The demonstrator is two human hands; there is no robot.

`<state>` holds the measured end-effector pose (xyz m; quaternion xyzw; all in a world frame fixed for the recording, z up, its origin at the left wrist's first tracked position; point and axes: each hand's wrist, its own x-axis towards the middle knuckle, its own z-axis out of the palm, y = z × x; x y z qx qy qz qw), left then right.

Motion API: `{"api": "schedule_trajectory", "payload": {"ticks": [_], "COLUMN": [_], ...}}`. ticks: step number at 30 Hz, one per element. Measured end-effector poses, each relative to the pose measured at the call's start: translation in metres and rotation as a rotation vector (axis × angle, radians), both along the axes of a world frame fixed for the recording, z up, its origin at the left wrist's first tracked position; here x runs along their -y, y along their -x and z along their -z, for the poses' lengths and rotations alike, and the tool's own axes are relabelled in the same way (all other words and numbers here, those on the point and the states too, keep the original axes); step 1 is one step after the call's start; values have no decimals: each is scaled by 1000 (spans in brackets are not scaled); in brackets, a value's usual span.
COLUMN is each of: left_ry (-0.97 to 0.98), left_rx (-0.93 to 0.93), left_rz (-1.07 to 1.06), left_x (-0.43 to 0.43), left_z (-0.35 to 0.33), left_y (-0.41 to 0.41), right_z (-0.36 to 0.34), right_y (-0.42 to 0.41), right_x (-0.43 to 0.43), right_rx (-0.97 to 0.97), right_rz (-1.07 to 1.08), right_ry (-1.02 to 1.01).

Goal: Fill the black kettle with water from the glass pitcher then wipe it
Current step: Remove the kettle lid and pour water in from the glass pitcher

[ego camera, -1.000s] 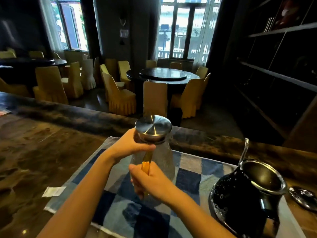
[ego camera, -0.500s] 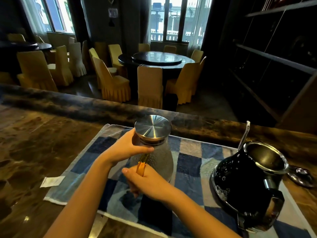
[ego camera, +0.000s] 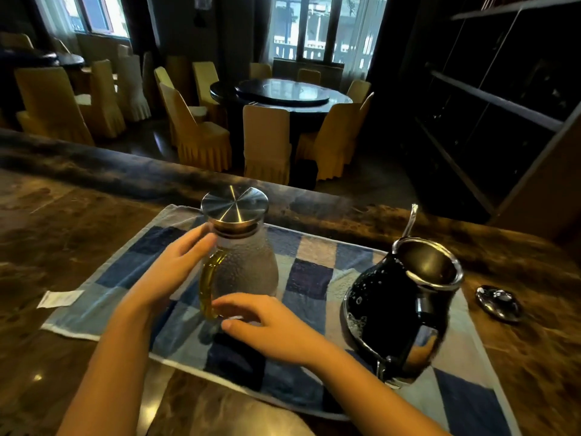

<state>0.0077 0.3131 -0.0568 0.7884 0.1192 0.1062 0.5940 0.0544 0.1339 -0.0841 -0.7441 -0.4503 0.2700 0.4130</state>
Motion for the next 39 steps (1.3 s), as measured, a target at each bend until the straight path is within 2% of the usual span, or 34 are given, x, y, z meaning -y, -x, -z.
{"api": "schedule_trajectory", "payload": {"ticks": [4,6,10,14,17,21,25,34,39], "left_ry": [40,-4,-422,-562,-664,-685,-634,-476,-398], "left_rx": [-26,-38,-97,6,61,53,45,38,19], "left_rz": [-105,-129,-328,-298,-160,6,47,-59,-102], "left_x": [28,49,88,137,175,222,257,285,285], "left_z": [-15,-22,-33,-46,-46,-39,-40,-25,-21], "left_y": [27,34,31,20,3,-21,-41,-75,-77], "right_z": [-17,-30,-59,-74,-80,-79,-73,-28,14], "right_y": [-6,-8,-13,-23,-35,-48,-57,-102,-163], "right_x": [34,53,95,142,177,219,251,308,345], "right_rx": [187,310,529,722,779,773,725,484,408], "right_rz": [-11,-20,5,93,181,255,267,385,650], "right_ry": [56,53,32,23,13,38,89,120,298]}}
